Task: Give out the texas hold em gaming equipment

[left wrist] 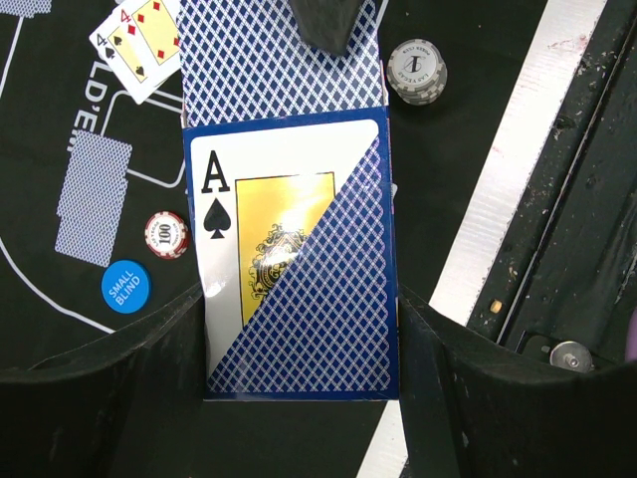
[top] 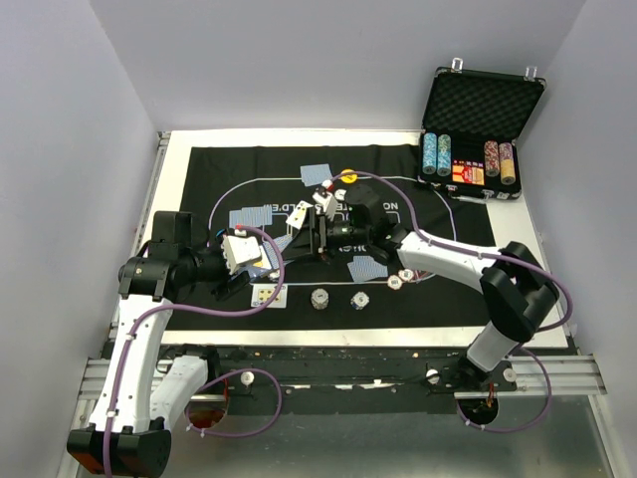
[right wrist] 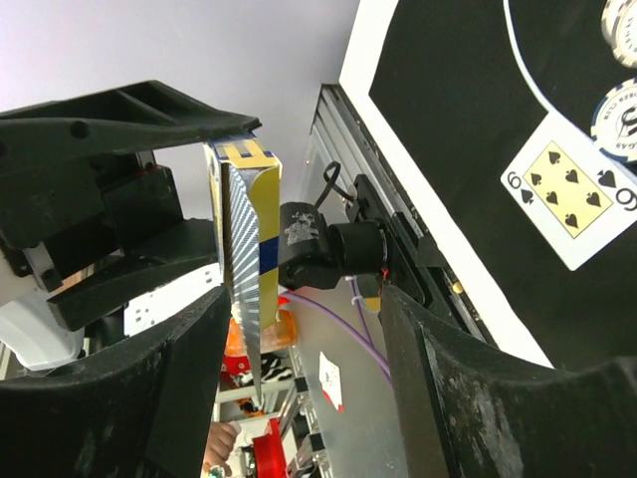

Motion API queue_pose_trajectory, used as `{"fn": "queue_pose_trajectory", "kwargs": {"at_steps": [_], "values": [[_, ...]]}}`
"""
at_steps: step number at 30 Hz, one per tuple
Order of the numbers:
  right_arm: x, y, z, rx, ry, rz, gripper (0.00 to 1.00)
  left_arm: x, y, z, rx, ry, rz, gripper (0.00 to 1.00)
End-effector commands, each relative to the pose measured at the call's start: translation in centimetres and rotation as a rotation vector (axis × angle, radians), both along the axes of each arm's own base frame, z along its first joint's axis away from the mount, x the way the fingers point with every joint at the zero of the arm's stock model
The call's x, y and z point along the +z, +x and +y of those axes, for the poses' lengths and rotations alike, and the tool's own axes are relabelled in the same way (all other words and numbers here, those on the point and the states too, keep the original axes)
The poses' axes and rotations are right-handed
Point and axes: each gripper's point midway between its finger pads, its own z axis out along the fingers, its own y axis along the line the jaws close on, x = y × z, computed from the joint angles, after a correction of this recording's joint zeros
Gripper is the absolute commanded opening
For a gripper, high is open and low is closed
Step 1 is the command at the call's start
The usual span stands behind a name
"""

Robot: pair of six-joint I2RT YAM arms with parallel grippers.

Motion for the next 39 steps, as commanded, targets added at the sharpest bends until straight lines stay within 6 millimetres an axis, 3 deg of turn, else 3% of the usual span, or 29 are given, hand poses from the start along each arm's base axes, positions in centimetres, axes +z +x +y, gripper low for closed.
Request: {"fn": "queue_pose_trajectory", "kwargs": {"at_steps": [1,5,13,27,39], "values": [[0.1,-0.2,0.7,0.010,0.014,0.005,0.69,1.4,0.0,-0.7,-0.032,-0.037,-0.046,0.48],[-0.1,-0.1,0.4,-0.004,0.004,0.009,0.61,1.3,0.0,-0.7,-0.031,-0.036,-0.045,0.48],[0.6,0.7,-1.0,-0.054,0.016,0.015,0.32,1.3,0.0,-0.7,-0.034,-0.036,-0.047,0.48],[0.6,0.8,-3.1,-0.082,-0.001,0.012,0.30,1.6,0.0,-0.7,-0.035,-0.036,-0.054,0.48],[2.4,1.3,-4.5,-0.099,-0.009,-0.050,0.28,1.6,0.2,-0.8,-0.035,-0.041,-0.046,0.48]]}}
